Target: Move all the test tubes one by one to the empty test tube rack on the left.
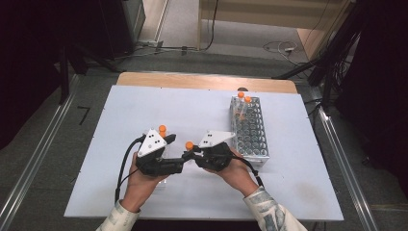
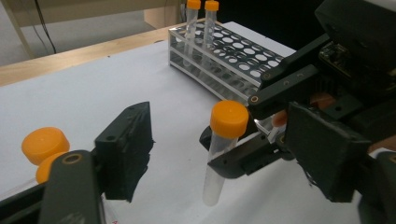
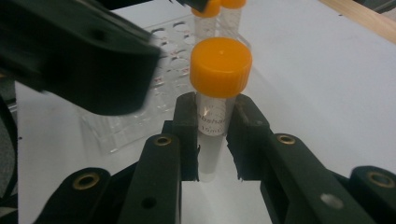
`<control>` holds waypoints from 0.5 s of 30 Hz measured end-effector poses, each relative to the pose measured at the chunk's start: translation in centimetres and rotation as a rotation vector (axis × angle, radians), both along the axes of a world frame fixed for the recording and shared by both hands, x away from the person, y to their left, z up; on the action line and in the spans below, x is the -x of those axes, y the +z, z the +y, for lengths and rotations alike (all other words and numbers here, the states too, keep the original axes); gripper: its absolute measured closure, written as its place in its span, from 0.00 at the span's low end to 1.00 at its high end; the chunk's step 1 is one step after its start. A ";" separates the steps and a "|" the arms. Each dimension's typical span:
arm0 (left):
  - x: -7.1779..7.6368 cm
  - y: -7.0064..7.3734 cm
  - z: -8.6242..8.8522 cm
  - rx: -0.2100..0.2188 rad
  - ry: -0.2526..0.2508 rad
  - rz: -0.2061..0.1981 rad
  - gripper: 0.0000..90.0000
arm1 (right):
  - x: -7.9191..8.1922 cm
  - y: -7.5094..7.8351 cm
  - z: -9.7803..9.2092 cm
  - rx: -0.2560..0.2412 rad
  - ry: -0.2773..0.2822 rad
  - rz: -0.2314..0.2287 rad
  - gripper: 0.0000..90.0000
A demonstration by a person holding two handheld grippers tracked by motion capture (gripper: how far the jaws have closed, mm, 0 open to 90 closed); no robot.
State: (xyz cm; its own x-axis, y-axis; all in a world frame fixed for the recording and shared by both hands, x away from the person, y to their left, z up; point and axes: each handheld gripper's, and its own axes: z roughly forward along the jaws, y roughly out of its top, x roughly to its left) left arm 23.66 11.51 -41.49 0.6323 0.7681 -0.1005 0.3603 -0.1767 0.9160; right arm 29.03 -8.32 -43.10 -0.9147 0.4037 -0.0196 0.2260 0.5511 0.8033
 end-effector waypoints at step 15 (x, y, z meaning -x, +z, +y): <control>-0.4 -0.9 0.0 0.026 -0.033 0.015 0.69 | 0.1 -0.1 0.5 -0.010 0.021 0.031 0.80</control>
State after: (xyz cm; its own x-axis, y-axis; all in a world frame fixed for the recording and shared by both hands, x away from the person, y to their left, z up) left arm 24.08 11.52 -42.35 0.6558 0.7438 -0.1296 0.3680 -0.1650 0.9151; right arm 28.89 -7.84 -43.19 -0.9231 0.3844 0.0130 0.2394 0.5479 0.8016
